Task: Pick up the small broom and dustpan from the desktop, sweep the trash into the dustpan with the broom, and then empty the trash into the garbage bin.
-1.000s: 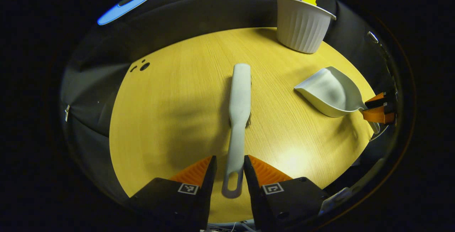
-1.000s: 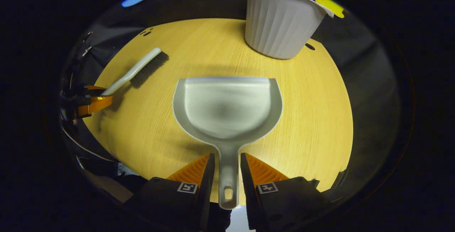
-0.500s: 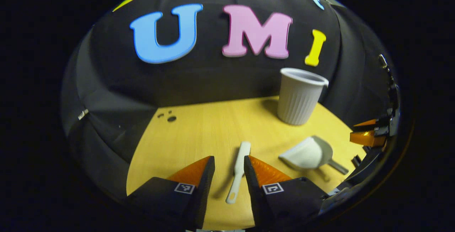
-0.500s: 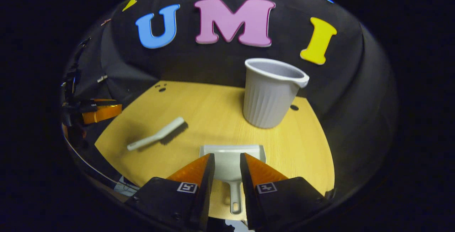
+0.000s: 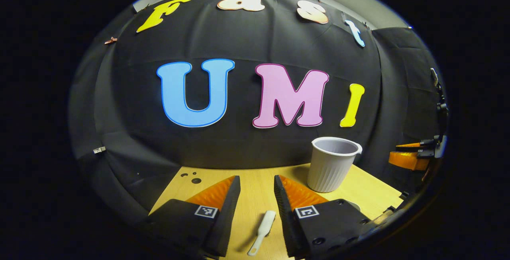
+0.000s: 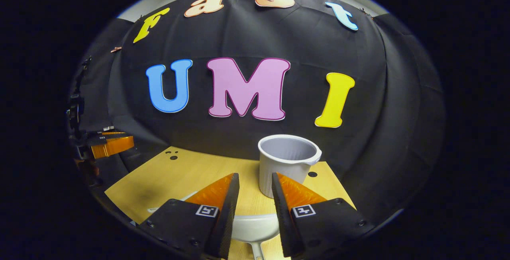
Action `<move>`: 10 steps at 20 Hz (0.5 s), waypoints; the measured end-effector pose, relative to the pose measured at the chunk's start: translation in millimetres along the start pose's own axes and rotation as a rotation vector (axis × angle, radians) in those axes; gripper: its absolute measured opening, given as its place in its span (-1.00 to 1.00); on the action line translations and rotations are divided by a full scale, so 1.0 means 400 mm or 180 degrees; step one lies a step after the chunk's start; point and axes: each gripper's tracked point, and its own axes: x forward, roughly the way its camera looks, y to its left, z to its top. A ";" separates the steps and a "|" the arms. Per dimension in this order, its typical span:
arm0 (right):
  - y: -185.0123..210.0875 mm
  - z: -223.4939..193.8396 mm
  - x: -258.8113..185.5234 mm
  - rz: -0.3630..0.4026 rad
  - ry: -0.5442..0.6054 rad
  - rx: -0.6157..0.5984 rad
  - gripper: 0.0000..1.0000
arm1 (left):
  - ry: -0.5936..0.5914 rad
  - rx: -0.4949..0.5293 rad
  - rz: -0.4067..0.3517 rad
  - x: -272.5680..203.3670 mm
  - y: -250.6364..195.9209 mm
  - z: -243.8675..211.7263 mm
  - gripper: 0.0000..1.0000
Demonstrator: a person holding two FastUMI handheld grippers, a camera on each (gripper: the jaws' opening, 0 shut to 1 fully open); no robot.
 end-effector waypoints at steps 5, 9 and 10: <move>-0.012 0.007 0.016 -0.0055 -0.0017 -0.0014 0.05 | 0.0001 0.0082 -0.0043 0.017 0.007 0.008 0.17; -0.013 0.005 0.027 -0.0042 -0.0015 -0.0055 0.05 | -0.0017 0.0104 -0.0064 0.042 -0.002 0.019 0.12; -0.014 0.005 0.032 -0.0039 -0.0024 -0.0058 0.04 | -0.0009 0.0099 -0.0068 0.042 -0.002 0.019 0.12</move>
